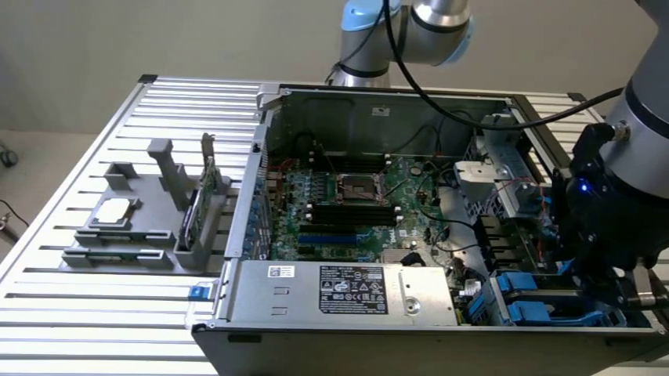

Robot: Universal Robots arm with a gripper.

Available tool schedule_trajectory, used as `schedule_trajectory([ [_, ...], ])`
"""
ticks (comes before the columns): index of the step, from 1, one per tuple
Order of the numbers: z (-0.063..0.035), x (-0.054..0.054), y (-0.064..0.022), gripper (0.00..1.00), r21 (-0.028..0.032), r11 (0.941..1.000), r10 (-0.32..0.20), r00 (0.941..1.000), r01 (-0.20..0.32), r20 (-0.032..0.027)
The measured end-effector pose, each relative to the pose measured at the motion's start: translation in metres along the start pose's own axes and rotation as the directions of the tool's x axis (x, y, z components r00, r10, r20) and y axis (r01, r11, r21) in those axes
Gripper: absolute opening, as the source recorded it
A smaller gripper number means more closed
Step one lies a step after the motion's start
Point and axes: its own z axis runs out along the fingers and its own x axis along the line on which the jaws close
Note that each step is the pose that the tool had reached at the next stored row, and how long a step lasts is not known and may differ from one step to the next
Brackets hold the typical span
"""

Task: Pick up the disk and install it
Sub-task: 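Insert the first disk wire, then insert the second disk wire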

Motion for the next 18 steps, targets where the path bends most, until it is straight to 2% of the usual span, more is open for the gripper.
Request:
schedule_trajectory([
  [2,-0.0015,0.0001,-0.0046,0.32,0.0060,1.0000,0.001,1.0000,-0.001,0.0006],
  [5,-0.0029,0.0001,-0.0105,0.32,0.0194,0.9998,0.002,1.0000,-0.002,0.0007],
  [18,-0.0032,0.0001,-0.0118,0.32,0.0204,0.9998,0.002,1.0000,-0.002,0.0004],
])
